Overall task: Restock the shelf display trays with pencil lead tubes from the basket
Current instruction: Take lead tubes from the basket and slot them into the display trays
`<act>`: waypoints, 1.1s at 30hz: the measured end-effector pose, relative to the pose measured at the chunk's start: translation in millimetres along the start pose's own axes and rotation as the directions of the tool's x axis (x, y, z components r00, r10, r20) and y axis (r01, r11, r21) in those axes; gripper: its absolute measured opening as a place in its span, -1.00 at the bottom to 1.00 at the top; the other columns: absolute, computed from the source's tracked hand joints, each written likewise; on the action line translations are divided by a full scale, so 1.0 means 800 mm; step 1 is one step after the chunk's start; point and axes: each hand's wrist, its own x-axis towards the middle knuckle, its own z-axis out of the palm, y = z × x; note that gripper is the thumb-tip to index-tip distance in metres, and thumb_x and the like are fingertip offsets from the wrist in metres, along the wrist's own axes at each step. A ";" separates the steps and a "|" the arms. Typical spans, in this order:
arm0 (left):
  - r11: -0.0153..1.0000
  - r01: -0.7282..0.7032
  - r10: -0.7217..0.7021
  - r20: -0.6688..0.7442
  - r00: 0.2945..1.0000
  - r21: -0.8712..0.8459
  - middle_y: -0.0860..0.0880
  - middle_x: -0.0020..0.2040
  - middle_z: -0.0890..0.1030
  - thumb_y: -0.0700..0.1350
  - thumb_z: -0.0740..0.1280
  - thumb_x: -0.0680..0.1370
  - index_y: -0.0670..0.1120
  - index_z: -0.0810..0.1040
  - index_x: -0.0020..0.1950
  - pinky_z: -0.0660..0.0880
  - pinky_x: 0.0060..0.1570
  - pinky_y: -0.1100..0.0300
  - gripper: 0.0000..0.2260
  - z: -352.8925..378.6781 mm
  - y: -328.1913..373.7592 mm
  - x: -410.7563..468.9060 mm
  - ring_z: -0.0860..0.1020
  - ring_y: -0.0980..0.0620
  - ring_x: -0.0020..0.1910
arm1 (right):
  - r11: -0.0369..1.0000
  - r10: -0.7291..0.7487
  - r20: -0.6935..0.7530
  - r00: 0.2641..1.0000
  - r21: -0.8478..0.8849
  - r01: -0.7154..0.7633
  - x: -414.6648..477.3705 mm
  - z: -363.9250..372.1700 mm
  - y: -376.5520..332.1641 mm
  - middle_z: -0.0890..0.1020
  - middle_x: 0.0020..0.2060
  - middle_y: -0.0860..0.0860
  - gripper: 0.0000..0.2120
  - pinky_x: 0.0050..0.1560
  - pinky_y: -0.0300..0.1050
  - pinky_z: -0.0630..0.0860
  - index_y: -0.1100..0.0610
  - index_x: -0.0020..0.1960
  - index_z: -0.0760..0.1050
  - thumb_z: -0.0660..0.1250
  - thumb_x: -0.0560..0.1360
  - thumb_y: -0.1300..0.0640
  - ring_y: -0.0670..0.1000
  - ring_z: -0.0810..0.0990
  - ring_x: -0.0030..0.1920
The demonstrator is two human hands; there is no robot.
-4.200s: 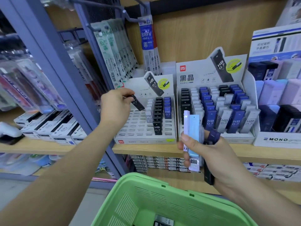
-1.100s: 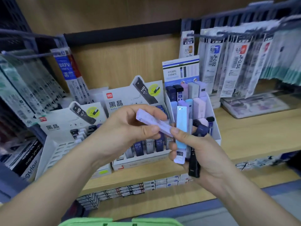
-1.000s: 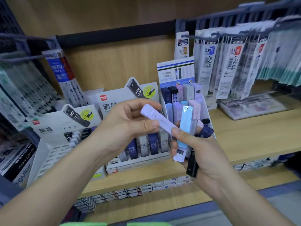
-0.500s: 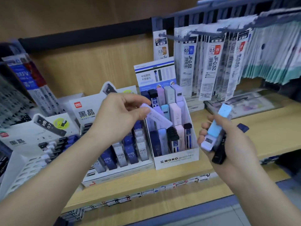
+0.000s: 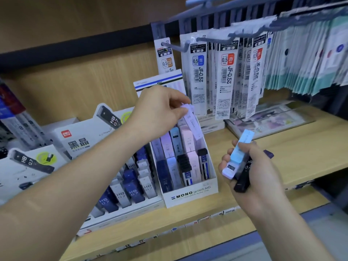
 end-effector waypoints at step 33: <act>0.990 0.116 -0.097 0.219 0.971 -0.076 0.17 -0.26 0.62 0.17 0.43 0.40 0.12 0.62 -0.01 0.46 -0.28 0.29 -0.77 0.019 0.053 -0.086 0.55 0.24 -0.38 | 0.991 0.126 0.315 0.941 -0.072 -0.109 -0.019 0.016 0.011 0.70 -0.10 0.14 -0.61 -0.05 0.07 0.62 0.25 0.08 0.60 0.41 0.37 0.01 0.09 0.69 -0.19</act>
